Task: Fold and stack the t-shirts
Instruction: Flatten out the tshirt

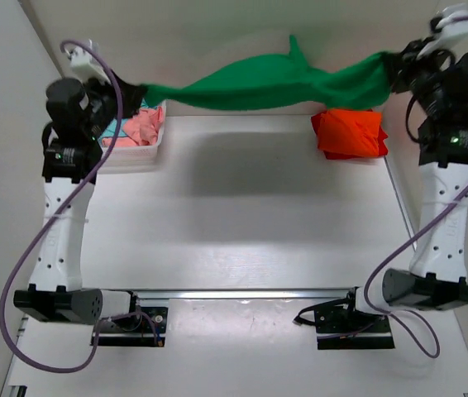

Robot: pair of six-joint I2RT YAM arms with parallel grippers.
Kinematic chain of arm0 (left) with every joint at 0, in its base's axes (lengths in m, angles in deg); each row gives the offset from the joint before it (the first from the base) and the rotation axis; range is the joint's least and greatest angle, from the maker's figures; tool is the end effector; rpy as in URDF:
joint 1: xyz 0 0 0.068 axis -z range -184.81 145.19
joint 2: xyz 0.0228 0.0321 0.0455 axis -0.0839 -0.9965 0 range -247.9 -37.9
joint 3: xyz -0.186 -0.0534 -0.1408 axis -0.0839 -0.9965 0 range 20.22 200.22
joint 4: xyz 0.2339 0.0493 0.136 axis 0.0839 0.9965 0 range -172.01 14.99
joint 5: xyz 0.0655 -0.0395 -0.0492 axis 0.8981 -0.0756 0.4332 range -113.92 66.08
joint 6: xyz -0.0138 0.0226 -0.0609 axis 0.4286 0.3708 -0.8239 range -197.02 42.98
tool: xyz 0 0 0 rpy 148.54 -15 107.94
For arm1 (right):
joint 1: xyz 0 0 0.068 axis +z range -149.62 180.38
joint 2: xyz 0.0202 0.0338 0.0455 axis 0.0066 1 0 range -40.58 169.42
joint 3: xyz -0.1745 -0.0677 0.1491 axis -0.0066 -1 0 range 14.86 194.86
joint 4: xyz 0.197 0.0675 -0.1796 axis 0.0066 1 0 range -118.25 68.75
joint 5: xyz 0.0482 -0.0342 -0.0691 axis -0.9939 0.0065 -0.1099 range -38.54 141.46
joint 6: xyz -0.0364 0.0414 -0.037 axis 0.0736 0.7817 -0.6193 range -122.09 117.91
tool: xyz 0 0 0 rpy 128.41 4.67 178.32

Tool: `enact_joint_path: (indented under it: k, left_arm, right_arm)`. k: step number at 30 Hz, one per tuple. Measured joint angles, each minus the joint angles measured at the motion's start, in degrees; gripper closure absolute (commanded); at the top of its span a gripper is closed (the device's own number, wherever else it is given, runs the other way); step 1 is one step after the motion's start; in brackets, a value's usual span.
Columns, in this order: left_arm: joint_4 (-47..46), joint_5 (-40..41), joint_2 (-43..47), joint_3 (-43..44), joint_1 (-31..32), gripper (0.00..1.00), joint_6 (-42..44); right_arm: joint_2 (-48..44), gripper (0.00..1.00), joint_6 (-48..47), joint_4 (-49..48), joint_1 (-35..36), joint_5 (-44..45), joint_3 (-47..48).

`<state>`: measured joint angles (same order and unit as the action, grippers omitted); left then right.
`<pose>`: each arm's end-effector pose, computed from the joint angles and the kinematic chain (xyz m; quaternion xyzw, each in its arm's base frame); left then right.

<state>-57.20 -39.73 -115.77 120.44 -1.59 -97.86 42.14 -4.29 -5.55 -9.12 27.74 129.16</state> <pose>0.3123 -0.0320 0.4864 -0.0155 0.7214 -0.2400 0.6494 0.3006 -0.0288 0.5467 -0.1154 0.6450 0.0572 0.7532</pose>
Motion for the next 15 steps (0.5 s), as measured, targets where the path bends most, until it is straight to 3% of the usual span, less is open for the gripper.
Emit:
enact_joint_path:
  k: [4,11,15]
  left_arm:
    - [-3.37,0.46,4.59,-18.64,0.28,1.00,0.48]
    - [-0.74,1.01,0.37,-47.23,1.84,1.00,0.48]
    - [2.03,1.18,0.98,-55.01,2.86,1.00,0.61]
  right_arm:
    - [-7.08,1.00,-1.73,-2.36,5.40,0.20,-18.34]
    - [-17.92,1.00,3.13,0.87,12.90,4.55,-60.24]
    - [-30.49,1.00,9.64,6.49,16.92,8.11,-72.78]
